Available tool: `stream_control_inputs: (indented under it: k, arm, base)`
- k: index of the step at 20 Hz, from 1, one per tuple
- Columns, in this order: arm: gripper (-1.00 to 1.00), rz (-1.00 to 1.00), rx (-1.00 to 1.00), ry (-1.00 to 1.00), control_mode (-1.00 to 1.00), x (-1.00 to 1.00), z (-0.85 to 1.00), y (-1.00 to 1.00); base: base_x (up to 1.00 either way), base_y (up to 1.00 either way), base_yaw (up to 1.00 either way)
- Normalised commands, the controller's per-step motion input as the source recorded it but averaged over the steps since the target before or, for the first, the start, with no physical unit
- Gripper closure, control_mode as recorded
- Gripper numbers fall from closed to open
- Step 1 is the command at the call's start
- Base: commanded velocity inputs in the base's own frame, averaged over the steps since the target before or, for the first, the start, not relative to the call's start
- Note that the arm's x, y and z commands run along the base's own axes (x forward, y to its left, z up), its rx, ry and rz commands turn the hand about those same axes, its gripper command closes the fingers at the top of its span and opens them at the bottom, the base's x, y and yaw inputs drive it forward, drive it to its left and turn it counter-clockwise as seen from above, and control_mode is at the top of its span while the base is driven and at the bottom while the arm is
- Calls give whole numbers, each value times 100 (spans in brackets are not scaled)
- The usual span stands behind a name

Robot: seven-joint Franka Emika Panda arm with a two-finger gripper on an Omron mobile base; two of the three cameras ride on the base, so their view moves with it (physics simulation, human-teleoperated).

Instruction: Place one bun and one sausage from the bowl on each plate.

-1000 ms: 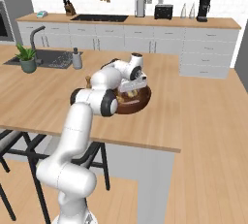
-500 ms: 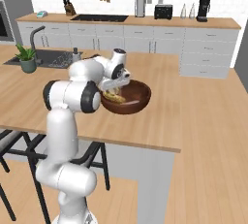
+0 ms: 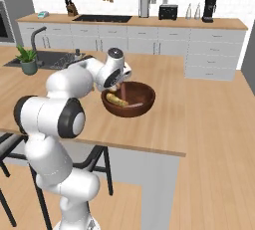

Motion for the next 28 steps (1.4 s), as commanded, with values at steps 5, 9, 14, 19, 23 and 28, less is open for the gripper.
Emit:
stream_control_inputs:
  k: [5, 9, 14, 19, 23, 28]
  arm:
    - [100, 6, -19, 41, -100, 33, 74, -8]
    - [100, 11, -5, 8, -100, -28, 82, -2]
    - [100, 4, 0, -4, -100, -59, 19, -2]
    - [100, 0, -1, -1, -100, -18, -1, 1]
    - [100, 0, 0, 0, 100, 0, 0, 0]
    - [100, 0, 0, 0, 100, 0, 0, 0]
  base:
    - [0, 0, 0]
    - [0, 0, 0]
    - [0, 0, 0]
    - [0, 0, 0]
    - [-42, 69, 0]
    - [-20, 100, 0]
